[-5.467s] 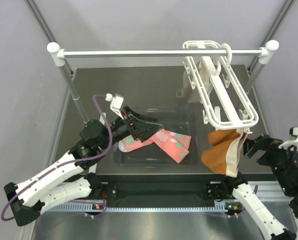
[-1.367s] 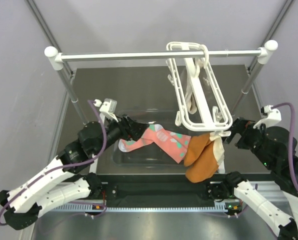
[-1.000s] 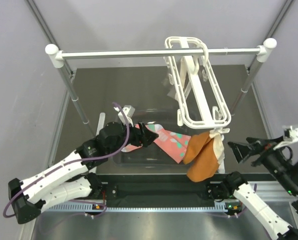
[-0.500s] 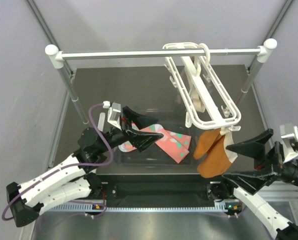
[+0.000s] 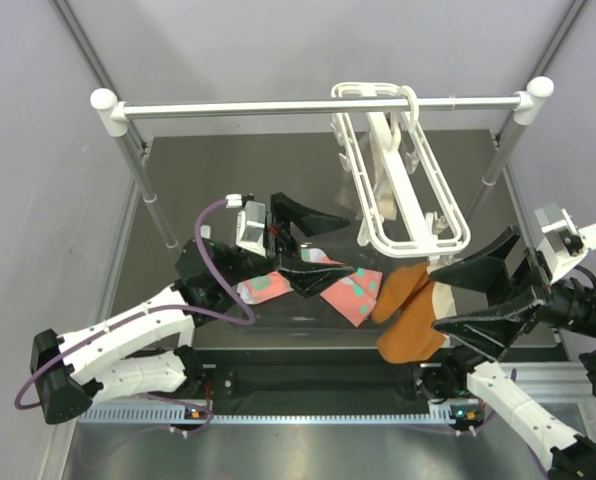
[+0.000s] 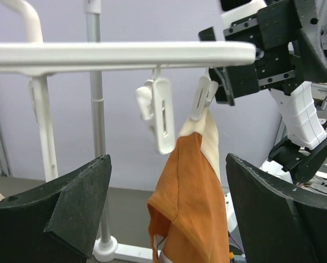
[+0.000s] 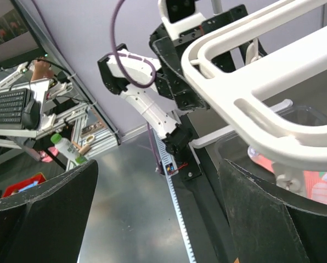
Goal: Clip the socks to the hanger
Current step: Open the clamp at the hanger.
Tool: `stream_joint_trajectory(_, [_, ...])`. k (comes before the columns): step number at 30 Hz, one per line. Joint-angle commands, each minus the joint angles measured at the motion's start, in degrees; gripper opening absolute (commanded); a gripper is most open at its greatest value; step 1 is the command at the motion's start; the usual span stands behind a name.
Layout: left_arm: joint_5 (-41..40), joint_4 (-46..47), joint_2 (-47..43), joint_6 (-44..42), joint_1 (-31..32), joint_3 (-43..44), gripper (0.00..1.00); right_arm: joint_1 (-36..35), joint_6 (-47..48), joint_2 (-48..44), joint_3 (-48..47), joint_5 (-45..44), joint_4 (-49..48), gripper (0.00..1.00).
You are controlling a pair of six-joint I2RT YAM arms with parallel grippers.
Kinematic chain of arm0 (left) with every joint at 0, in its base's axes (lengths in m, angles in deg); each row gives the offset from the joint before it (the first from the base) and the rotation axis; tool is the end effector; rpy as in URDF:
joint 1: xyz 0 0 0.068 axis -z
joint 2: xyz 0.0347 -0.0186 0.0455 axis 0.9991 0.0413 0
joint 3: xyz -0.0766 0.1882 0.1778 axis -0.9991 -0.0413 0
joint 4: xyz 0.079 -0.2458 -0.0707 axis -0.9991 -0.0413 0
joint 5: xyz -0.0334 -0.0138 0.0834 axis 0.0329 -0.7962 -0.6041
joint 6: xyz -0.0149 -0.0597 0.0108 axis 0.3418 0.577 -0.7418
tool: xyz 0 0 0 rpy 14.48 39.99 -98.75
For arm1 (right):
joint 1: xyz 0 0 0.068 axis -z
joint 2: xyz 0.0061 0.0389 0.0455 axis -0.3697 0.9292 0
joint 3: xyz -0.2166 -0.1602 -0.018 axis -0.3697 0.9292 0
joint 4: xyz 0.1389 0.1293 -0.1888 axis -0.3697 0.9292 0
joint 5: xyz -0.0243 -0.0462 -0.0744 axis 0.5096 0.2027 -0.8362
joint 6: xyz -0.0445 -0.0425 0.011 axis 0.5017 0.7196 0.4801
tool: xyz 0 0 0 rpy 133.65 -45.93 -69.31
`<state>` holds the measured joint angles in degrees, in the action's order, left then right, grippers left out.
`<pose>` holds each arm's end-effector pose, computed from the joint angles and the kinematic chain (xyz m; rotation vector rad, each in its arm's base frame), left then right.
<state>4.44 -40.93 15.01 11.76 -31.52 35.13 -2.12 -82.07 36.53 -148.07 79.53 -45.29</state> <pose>0.1157 -0.2094 0.4159 0.7640 0.9064 -1.4274 -0.0027 0.0390 0.5061 -0.7237 1.4438 1.3474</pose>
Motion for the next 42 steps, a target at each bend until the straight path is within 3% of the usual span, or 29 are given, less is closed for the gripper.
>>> stream_joint_trajectory(1, [-1.3,3.1,0.9,-5.3,1.2,3.8,0.90,0.7,-2.2,1.9,0.2,-1.7,-4.2,0.90])
stream_joint_trajectory(7, [1.9,2.9,3.4,-5.9,1.5,6.4,0.86,0.7,-2.0,1.6,1.0,-5.1,-3.7,0.90])
stream_joint_trajectory(14, [-0.7,0.8,5.0,-8.8,1.7,8.1,0.83,0.7,-1.0,1.7,1.0,-6.8,-2.6,0.89])
stream_joint_trajectory(19, [-0.3,-0.2,6.4,-8.3,1.9,10.2,0.61,0.7,0.2,1.8,-0.3,-8.1,-0.2,0.90])
stream_joint_trajectory(28, [-2.4,-3.6,7.6,-10.2,4.3,11.8,0.42,0.7,0.6,1.5,-2.6,-7.3,3.1,0.91])
stream_joint_trajectory(35, [-12.2,-7.5,10.2,-17.3,12.5,14.5,0.30,0.7,1.4,1.2,-4.4,-7.7,6.6,0.91])
stream_joint_trajectory(42, [-22.0,-8.3,13.5,-22.0,19.5,18.1,0.16,0.7,5.0,2.2,-10.7,-14.0,13.6,0.88])
